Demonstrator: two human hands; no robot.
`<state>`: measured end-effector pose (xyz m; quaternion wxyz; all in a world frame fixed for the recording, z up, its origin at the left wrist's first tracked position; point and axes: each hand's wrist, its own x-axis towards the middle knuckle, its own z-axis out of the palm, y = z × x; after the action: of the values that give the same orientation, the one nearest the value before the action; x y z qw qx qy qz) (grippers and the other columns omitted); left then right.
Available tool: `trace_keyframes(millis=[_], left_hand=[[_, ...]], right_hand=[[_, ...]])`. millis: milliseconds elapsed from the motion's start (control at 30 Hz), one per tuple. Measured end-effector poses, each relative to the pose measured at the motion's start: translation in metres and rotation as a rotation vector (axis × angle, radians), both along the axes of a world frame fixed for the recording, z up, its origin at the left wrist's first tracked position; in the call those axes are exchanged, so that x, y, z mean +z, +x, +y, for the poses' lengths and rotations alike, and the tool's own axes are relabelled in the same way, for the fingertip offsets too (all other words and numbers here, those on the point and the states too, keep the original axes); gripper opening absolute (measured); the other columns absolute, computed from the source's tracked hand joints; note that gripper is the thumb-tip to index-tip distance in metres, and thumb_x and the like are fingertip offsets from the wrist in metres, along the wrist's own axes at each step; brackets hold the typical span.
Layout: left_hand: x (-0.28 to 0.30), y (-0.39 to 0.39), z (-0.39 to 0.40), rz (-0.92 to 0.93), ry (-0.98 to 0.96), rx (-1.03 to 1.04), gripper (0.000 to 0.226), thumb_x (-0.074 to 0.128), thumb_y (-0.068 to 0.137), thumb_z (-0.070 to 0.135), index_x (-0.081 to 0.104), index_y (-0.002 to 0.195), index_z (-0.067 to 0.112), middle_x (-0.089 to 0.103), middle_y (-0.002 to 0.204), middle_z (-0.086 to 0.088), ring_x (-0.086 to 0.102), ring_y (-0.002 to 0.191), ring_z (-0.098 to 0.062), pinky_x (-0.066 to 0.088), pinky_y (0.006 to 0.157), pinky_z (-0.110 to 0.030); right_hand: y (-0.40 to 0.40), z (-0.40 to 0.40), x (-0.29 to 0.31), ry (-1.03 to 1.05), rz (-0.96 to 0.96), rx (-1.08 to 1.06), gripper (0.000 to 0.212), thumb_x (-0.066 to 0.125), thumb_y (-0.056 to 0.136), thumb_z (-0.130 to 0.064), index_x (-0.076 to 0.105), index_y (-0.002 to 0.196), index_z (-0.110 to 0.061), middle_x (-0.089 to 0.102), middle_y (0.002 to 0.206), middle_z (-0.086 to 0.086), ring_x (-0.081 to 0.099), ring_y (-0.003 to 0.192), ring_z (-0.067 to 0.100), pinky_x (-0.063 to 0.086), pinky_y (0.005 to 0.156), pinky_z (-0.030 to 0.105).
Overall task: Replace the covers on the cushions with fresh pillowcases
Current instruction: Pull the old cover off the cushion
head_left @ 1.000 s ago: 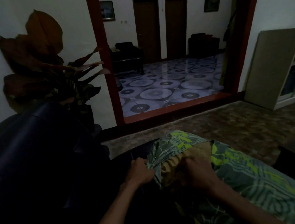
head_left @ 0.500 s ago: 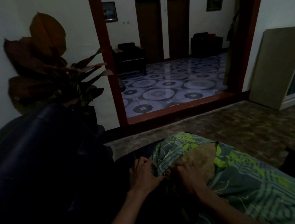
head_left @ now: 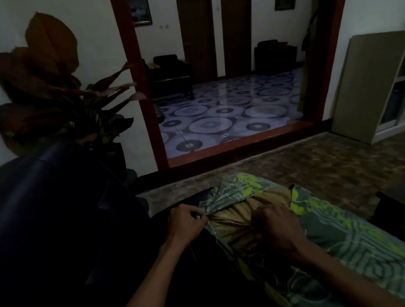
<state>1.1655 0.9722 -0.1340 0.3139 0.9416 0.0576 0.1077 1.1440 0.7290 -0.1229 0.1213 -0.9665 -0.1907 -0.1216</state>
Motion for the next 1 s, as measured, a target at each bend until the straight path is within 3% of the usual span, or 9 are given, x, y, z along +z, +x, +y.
trace_keyframes(millis=[167, 267, 333, 433, 533, 633, 733, 867, 1000], left_hand=[[0.000, 0.004, -0.002, 0.030, -0.133, -0.012, 0.013, 0.082, 0.078, 0.026, 0.082, 0.090, 0.020, 0.077, 0.089, 0.008, 0.062, 0.064, 0.001, 0.048, 0.058, -0.016], [0.001, 0.008, -0.001, 0.059, -0.171, -0.100, 0.015, 0.082, 0.081, 0.024, 0.081, 0.095, 0.018, 0.072, 0.085, 0.009, 0.060, 0.064, 0.004, 0.040, 0.049, -0.006], [0.004, 0.010, 0.000, 0.060, -0.171, -0.145, 0.017, 0.082, 0.081, 0.026, 0.080, 0.096, 0.019, 0.074, 0.089, 0.008, 0.065, 0.071, 0.000, 0.043, 0.053, -0.009], [0.003, 0.009, 0.000, 0.047, -0.159, -0.163, 0.015, 0.082, 0.081, 0.023, 0.081, 0.095, 0.017, 0.072, 0.087, 0.012, 0.063, 0.073, 0.002, 0.047, 0.064, -0.015], [0.000, 0.008, -0.002, -0.009, -0.172, -0.167, 0.012, 0.081, 0.081, 0.019, 0.082, 0.092, 0.016, 0.075, 0.086, 0.009, 0.059, 0.062, 0.011, 0.041, 0.056, -0.006], [0.005, 0.007, -0.009, -0.082, -0.186, -0.140, 0.010, 0.079, 0.081, 0.016, 0.082, 0.090, 0.016, 0.074, 0.079, 0.010, 0.057, 0.058, 0.015, 0.039, 0.052, -0.004], [0.010, 0.008, -0.014, -0.116, -0.173, -0.103, 0.011, 0.077, 0.079, 0.015, 0.082, 0.088, 0.018, 0.077, 0.092, 0.008, 0.059, 0.062, 0.013, 0.044, 0.056, -0.003], [0.012, 0.008, -0.012, -0.145, -0.186, -0.013, 0.011, 0.077, 0.076, 0.012, 0.082, 0.085, 0.017, 0.077, 0.092, 0.005, 0.056, 0.060, 0.012, 0.045, 0.057, -0.003], [0.007, 0.005, -0.010, -0.115, -0.159, 0.002, 0.008, 0.078, 0.082, 0.014, 0.082, 0.088, 0.013, 0.075, 0.080, 0.003, 0.053, 0.059, 0.009, 0.040, 0.054, -0.009]], right_hand=[[-0.002, 0.004, 0.004, 0.016, 0.044, -0.037, 0.016, 0.064, 0.077, -0.028, 0.072, 0.087, -0.019, 0.069, 0.088, -0.002, 0.065, 0.085, 0.021, 0.038, 0.062, 0.031], [0.000, 0.024, 0.002, 0.194, -0.033, 0.007, 0.033, 0.062, 0.073, -0.045, 0.075, 0.098, -0.029, 0.069, 0.096, -0.010, 0.063, 0.091, 0.012, 0.047, 0.070, 0.029], [0.002, 0.043, 0.001, 0.222, -0.044, 0.057, 0.048, 0.061, 0.076, -0.057, 0.070, 0.116, -0.033, 0.065, 0.110, -0.011, 0.058, 0.100, 0.013, 0.049, 0.080, 0.033], [0.009, 0.060, -0.010, 0.164, -0.034, 0.059, 0.039, 0.065, 0.086, -0.048, 0.069, 0.121, -0.030, 0.067, 0.114, -0.006, 0.059, 0.107, 0.019, 0.049, 0.079, 0.034], [0.014, 0.063, -0.017, 0.201, -0.085, 0.056, 0.021, 0.065, 0.088, -0.045, 0.071, 0.091, -0.025, 0.070, 0.084, -0.002, 0.063, 0.075, 0.016, 0.043, 0.062, 0.031], [0.016, 0.059, -0.014, 0.234, -0.059, 0.040, 0.029, 0.067, 0.088, -0.036, 0.060, 0.112, -0.023, 0.068, 0.090, 0.001, 0.062, 0.079, 0.021, 0.043, 0.062, 0.033], [0.015, 0.048, -0.014, 0.286, -0.036, 0.050, 0.047, 0.074, 0.080, -0.026, 0.050, 0.120, -0.021, 0.064, 0.087, 0.002, 0.059, 0.075, 0.024, 0.040, 0.059, 0.035], [0.017, 0.032, -0.016, 0.277, 0.015, 0.002, 0.040, 0.078, 0.072, -0.019, 0.066, 0.110, -0.022, 0.071, 0.095, 0.001, 0.067, 0.085, 0.022, 0.049, 0.063, 0.033], [0.011, 0.010, -0.018, 0.287, 0.138, 0.008, 0.031, 0.075, 0.073, -0.005, 0.076, 0.097, -0.024, 0.076, 0.087, -0.004, 0.072, 0.079, 0.011, 0.057, 0.064, 0.030]])
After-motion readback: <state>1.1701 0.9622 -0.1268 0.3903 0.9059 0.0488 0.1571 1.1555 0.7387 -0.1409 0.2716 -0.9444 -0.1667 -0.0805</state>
